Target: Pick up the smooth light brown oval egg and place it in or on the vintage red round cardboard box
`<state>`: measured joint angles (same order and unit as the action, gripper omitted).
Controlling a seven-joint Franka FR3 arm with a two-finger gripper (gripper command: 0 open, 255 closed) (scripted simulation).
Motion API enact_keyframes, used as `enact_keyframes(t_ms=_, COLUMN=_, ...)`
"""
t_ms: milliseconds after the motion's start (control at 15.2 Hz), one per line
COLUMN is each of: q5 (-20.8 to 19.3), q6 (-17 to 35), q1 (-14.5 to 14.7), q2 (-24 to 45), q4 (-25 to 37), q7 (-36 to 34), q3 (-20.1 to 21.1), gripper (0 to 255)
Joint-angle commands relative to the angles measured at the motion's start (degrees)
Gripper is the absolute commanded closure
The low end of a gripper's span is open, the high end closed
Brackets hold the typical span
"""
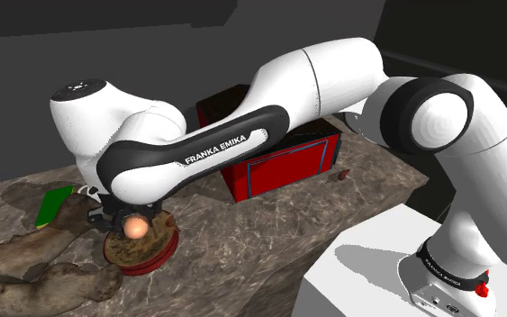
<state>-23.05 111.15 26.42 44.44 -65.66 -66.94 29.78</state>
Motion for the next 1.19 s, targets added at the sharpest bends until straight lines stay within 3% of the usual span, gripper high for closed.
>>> enact_keyframes(t_ms=0, q5=-0.03, q6=0.06, q1=-0.01, q2=0.09, q4=-0.03, q7=-0.01, q3=-0.05, gripper=255)
enact_keyframes(t_ms=198, q5=-0.03, q6=0.06, q1=-0.02, q2=0.09, q4=-0.03, q7=-0.01, q3=-0.04, gripper=255)
enact_keyframes(t_ms=264, q5=-0.03, q6=0.04, q1=0.0, q2=0.09, q4=-0.02, q7=-0.03, q3=-0.04, gripper=0)
enact_keyframes(t_ms=594, q5=-0.03, q6=0.06, q1=-0.02, q2=0.09, q4=-0.03, q7=-0.01, q3=-0.04, gripper=0)
enact_keyframes(t_ms=858, q5=1.0, q6=-5.52, q1=0.3, q2=-2.17, q4=3.57, q7=0.8, q3=0.67, gripper=0)
enact_keyframes(t_ms=1122, q5=1.0, q6=-5.52, q1=0.3, q2=-2.17, q4=3.57, q7=0.8, q3=0.67, gripper=0)
